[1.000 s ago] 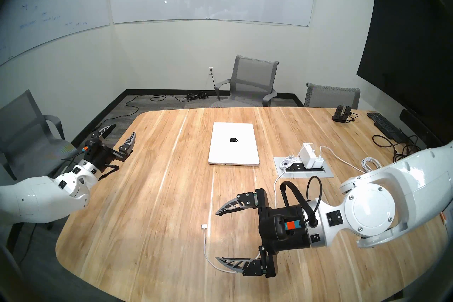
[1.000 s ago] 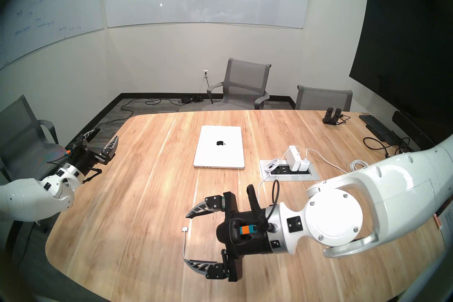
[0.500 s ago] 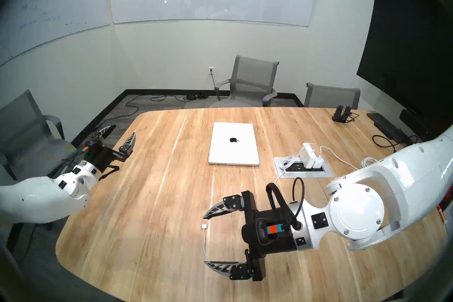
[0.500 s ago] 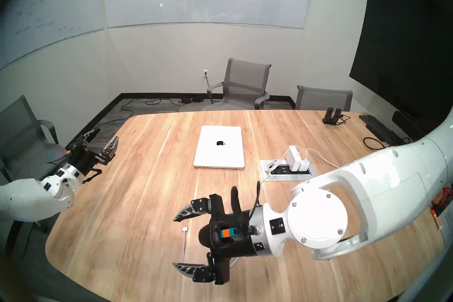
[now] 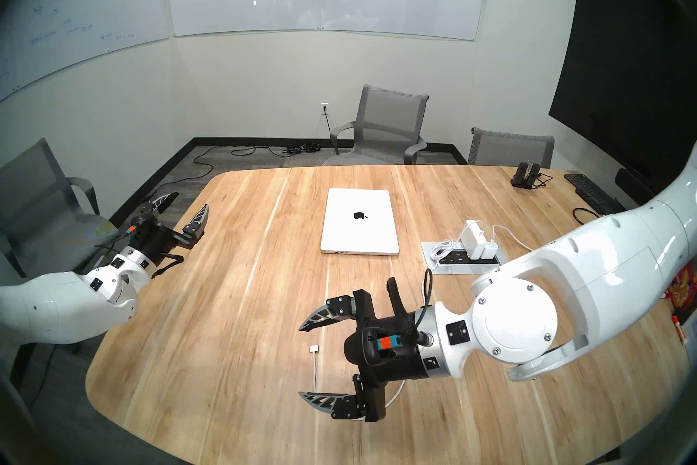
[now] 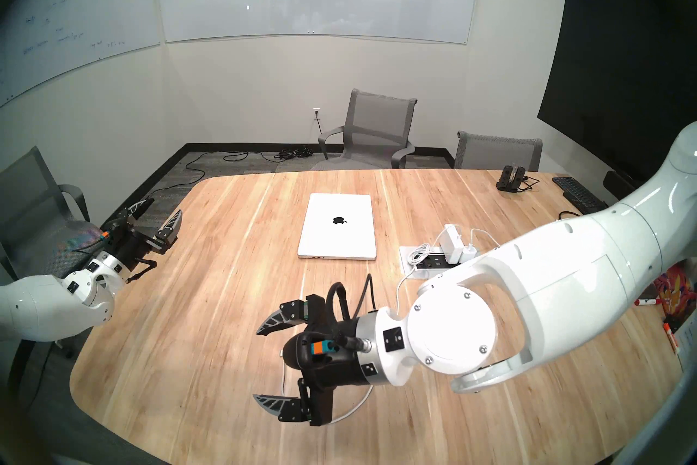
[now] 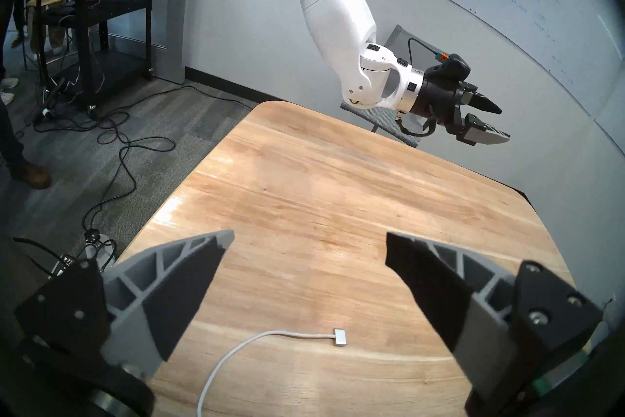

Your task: Plug the charging cable into the port of a MacBook

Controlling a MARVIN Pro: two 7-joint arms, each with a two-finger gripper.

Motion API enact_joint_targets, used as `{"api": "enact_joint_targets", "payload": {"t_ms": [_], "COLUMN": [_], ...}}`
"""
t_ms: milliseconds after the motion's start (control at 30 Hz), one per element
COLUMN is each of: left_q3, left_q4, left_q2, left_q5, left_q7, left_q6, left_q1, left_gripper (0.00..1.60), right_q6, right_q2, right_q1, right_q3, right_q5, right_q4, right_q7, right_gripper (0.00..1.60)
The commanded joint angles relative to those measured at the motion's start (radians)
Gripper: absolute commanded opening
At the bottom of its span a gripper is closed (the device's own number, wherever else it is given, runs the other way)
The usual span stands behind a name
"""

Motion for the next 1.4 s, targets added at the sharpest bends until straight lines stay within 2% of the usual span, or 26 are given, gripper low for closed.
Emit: {"api": "enact_joint_targets", "payload": {"t_ms": [0, 400, 667, 833, 867, 933, 1167, 1200, 1233, 1300, 1367], "left_q3": [-0.013, -0.014, -0.016, -0.017, -0.017, -0.018, -0.019, -0.019, -0.019, -0.019, -0.020], "left_q4": [-0.001, -0.001, -0.001, -0.001, -0.001, -0.001, -0.001, -0.001, -0.001, -0.001, -0.001], "left_q2": [0.002, 0.002, 0.001, 0.001, 0.001, 0.001, 0.001, 0.001, 0.001, 0.001, 0.001], "left_q5": [-0.001, -0.001, -0.001, -0.002, -0.002, -0.002, -0.002, -0.002, -0.003, -0.003, -0.003], "left_q7": [0.001, 0.002, 0.002, 0.002, 0.002, 0.002, 0.002, 0.002, 0.002, 0.003, 0.003], "left_q6": [-0.003, -0.004, -0.004, -0.005, -0.005, -0.005, -0.005, -0.005, -0.005, -0.005, -0.006], "left_q1": [-0.015, -0.018, -0.021, -0.023, -0.023, -0.025, -0.028, -0.028, -0.029, -0.029, -0.030], "left_gripper": [1.60, 1.60, 1.60, 1.60, 1.60, 1.60, 1.60, 1.60, 1.60, 1.60, 1.60], "right_q6": [-0.001, 0.007, -0.005, -0.018, -0.021, -0.029, -0.050, -0.058, -0.059, -0.066, -0.067], "right_q2": [-0.085, -0.223, -0.323, -0.399, -0.393, -0.430, -0.498, -0.528, -0.522, -0.551, -0.587], "right_q1": [-0.059, -0.170, -0.259, -0.328, -0.342, -0.370, -0.457, -0.484, -0.483, -0.515, -0.546], "right_q3": [0.060, 0.163, 0.244, 0.317, 0.332, 0.363, 0.464, 0.483, 0.492, 0.519, 0.544], "right_q5": [0.053, 0.172, 0.276, 0.363, 0.379, 0.423, 0.561, 0.591, 0.611, 0.649, 0.665], "right_q4": [0.035, 0.141, 0.230, 0.293, 0.297, 0.320, 0.369, 0.391, 0.389, 0.411, 0.432], "right_q7": [-0.027, -0.075, -0.121, -0.163, -0.167, -0.189, -0.273, -0.294, -0.305, -0.338, -0.392], "right_gripper": [1.60, 1.60, 1.60, 1.60, 1.60, 1.60, 1.60, 1.60, 1.60, 1.60, 1.60]}}
